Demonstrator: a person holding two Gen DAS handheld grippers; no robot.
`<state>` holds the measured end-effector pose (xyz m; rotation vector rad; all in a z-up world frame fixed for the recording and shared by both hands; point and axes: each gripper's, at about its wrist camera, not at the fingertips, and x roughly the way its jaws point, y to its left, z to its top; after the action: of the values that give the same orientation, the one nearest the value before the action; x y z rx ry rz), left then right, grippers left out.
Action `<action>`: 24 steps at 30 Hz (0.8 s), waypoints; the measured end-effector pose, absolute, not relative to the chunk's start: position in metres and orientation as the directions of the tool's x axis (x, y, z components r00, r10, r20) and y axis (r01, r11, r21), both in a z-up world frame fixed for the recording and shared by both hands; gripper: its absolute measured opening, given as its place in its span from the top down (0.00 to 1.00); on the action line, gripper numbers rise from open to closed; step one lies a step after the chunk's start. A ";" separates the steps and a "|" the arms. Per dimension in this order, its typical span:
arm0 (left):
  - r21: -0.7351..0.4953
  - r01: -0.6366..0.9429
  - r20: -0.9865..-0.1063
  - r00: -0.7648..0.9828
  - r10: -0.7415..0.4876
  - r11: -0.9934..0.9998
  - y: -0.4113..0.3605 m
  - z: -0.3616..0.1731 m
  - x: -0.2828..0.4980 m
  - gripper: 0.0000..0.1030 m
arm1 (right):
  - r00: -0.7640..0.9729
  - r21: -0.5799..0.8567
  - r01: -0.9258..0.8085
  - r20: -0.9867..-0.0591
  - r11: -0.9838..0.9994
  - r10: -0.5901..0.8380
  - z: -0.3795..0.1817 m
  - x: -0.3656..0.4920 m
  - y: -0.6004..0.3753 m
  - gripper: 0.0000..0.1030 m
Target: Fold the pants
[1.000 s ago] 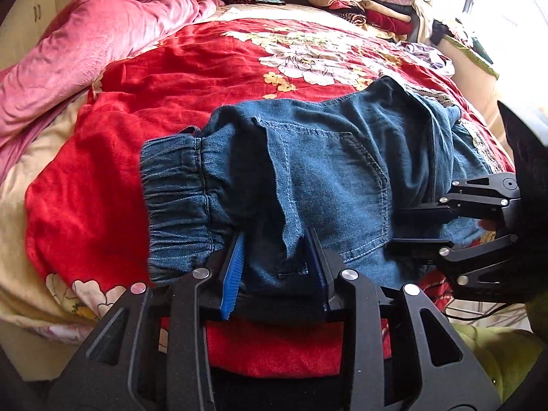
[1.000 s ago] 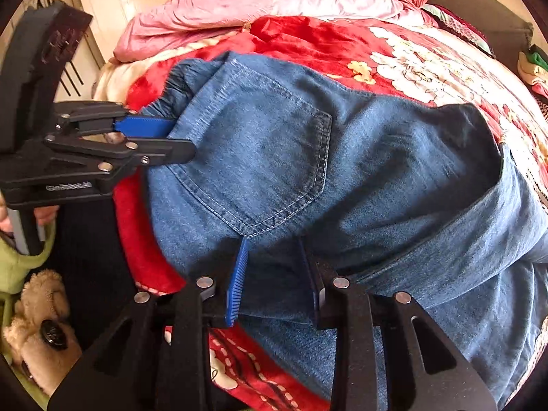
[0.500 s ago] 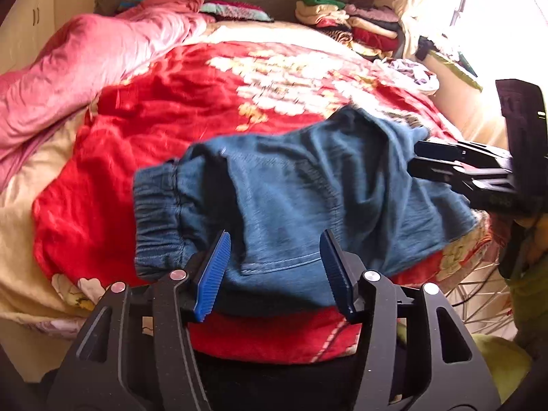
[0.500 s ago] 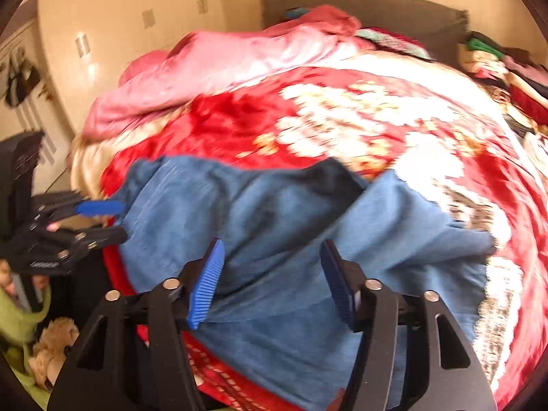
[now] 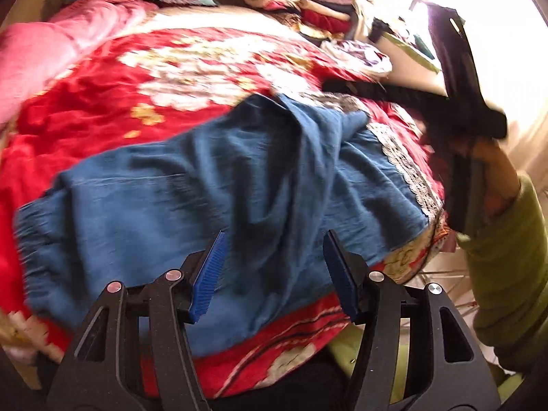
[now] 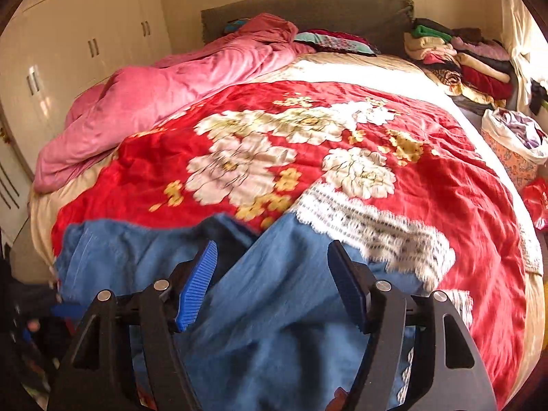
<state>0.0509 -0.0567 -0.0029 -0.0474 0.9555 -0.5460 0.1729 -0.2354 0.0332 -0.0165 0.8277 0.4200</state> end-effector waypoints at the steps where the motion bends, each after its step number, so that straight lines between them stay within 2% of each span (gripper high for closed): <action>1: -0.284 0.426 -0.765 0.440 -0.471 0.859 -0.062 -0.006 0.055 0.51 | 0.597 0.152 -0.353 -0.723 0.923 0.347 0.033 0.183 -0.236 0.36; 5: -0.389 0.416 -0.766 0.351 -0.539 0.822 -0.081 -0.026 0.079 0.54 | 0.552 0.149 -0.318 -0.774 0.936 0.310 0.018 0.226 -0.230 0.25; 7: -0.381 0.422 -0.773 0.343 -0.533 0.823 -0.091 -0.033 0.084 0.68 | 0.523 0.166 -0.301 -0.795 0.939 0.308 0.007 0.243 -0.226 0.25; 10: -0.333 0.424 -0.798 0.350 -0.491 0.842 -0.101 -0.043 0.089 0.81 | 0.485 0.164 -0.267 -0.829 0.950 0.280 -0.011 0.269 -0.219 0.25; 14: -0.297 0.438 -0.804 0.365 -0.470 0.848 -0.106 -0.047 0.088 0.81 | 0.462 0.116 -0.199 -0.865 0.973 0.198 -0.036 0.297 -0.218 0.24; 15: -0.293 0.442 -0.803 0.367 -0.468 0.848 -0.106 -0.047 0.087 0.81 | 0.458 0.102 -0.189 -0.871 0.977 0.179 -0.042 0.300 -0.220 0.26; 16: -0.292 0.443 -0.802 0.368 -0.470 0.847 -0.106 -0.048 0.087 0.81 | 0.459 0.088 -0.184 -0.873 0.979 0.165 -0.047 0.303 -0.222 0.44; 17: -0.300 0.442 -0.800 0.367 -0.475 0.845 -0.105 -0.048 0.088 0.81 | 0.460 0.090 -0.186 -0.872 0.978 0.168 -0.050 0.304 -0.226 0.57; 18: -0.307 0.441 -0.797 0.365 -0.481 0.843 -0.104 -0.048 0.088 0.81 | 0.466 0.099 -0.184 -0.867 0.978 0.176 -0.050 0.304 -0.230 0.63; 19: -0.313 0.441 -0.794 0.365 -0.486 0.841 -0.102 -0.048 0.089 0.81 | 0.475 0.127 -0.181 -0.857 0.975 0.199 -0.047 0.301 -0.236 0.80; 20: -0.318 0.441 -0.792 0.364 -0.491 0.840 -0.100 -0.047 0.089 0.81 | 0.487 0.172 -0.177 -0.840 0.969 0.239 -0.042 0.296 -0.245 0.87; 24: -0.308 0.451 -0.786 0.376 -0.491 0.838 -0.095 -0.042 0.085 0.81 | 0.553 0.233 -0.170 -0.782 0.958 0.288 -0.012 0.269 -0.274 0.89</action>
<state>0.0848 -0.0952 -0.0419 -0.0448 1.0211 -0.6028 0.2692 -0.2741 -0.0123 0.1362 0.9474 0.2716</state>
